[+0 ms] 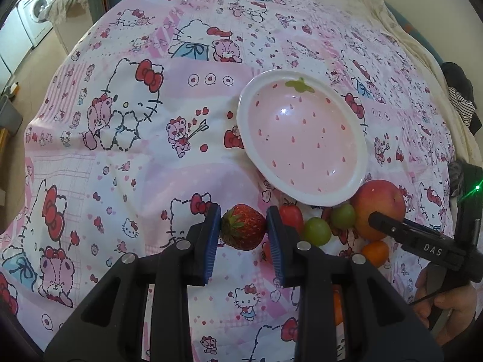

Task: Organize fruits
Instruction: 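Close the right gripper around the red apple and lift it, then release the strawberry onto the plate with the left gripper while the right gripper sets the apple there, then withdraw both open grippers from the plate toward the remaining fruits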

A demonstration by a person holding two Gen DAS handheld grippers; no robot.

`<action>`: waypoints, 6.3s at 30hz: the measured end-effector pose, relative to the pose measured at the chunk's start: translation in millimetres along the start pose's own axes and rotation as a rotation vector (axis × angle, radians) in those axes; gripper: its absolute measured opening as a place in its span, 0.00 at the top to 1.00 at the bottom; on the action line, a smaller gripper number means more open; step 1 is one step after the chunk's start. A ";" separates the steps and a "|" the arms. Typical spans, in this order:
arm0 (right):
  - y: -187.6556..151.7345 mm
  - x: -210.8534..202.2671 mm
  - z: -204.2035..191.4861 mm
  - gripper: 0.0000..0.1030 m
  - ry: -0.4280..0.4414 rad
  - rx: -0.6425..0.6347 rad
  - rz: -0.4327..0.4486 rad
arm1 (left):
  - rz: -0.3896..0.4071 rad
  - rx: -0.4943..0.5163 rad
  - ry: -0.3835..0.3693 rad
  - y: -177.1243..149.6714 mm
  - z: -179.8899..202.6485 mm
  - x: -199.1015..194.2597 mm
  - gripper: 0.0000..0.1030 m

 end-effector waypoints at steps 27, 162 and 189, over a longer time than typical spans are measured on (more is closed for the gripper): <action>8.0 -52.7 52.2 0.42 0.106 0.270 0.164 | 0.017 -0.028 -0.013 -4.5 -9.1 -4.7 0.74; -26.0 -103.9 7.5 0.08 0.208 0.096 0.323 | 0.176 0.113 -0.006 1.9 4.7 -63.1 0.25; -35.4 -67.4 35.8 0.08 0.179 0.273 0.199 | -0.094 0.167 -0.061 -30.3 32.4 31.2 0.31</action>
Point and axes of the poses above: each gripper's, at about its wrist camera, not at the fingertips, and x roughly the way its jaws point, z to its right, y to its top, the point moved 2 cm from there along x, roughly the way its jaws point, and after that the axes turned 8 degrees about -y, right-handed, at the moved point
